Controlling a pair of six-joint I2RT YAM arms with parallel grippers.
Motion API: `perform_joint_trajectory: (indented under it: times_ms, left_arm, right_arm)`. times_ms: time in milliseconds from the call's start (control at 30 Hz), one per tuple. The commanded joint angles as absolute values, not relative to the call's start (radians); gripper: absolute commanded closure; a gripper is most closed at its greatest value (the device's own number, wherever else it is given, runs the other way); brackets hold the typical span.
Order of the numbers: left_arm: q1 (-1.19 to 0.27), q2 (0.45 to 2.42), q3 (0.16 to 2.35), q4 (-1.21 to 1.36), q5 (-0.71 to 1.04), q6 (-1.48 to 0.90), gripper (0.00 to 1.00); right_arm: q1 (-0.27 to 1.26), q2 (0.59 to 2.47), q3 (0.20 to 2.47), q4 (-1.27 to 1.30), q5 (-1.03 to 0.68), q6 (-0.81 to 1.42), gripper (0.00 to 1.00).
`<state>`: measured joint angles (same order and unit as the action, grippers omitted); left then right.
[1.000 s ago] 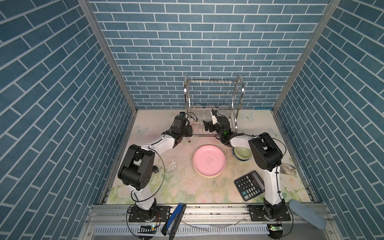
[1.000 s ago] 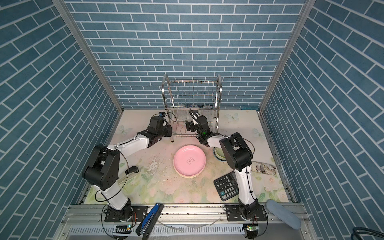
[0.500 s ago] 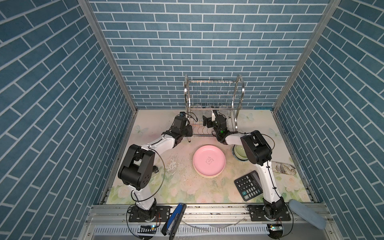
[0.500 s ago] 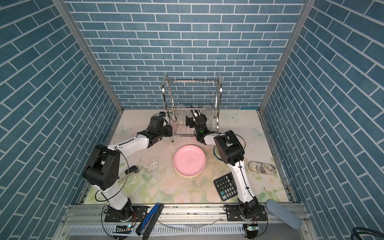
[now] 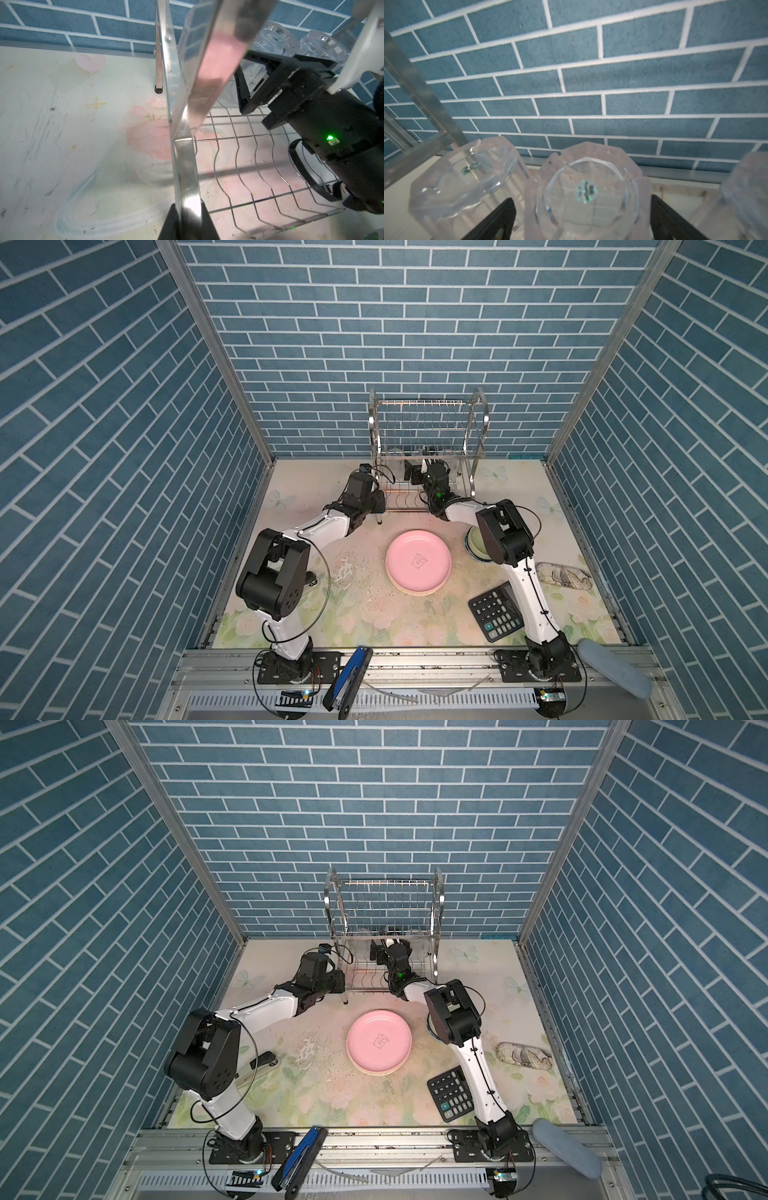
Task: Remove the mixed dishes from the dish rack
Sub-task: 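Raise the right gripper back up to the glass tumblers in the rack, then grip a clear glass tumbler in the rack with the right gripper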
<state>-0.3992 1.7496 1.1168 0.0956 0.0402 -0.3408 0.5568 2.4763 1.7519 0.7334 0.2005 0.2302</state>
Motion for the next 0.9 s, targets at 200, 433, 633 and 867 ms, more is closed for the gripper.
perform_joint_trajectory:
  times_ms: [200, 433, 633, 867]
  left_arm:
    - [-0.394, 1.778, 1.088, 0.078, 0.089, -0.442, 1.0]
    - [-0.395, 1.776, 1.083, 0.078, 0.088, -0.445, 1.0]
    - [-0.395, 1.771, 1.081, 0.077, 0.082, -0.444, 1.0]
    - [-0.394, 1.773, 1.085, 0.075, 0.08, -0.446, 1.0]
  right_arm:
    - [0.519, 2.553, 1.913, 0.626, 0.24, 0.278, 0.06]
    - [0.514, 2.558, 1.917, 0.621, 0.219, 0.29, 0.21]
    - [0.514, 2.54, 1.878, 0.641, 0.194, 0.311, 0.36]
    - [0.516, 2.473, 1.763, 0.724, 0.168, 0.366, 0.74]
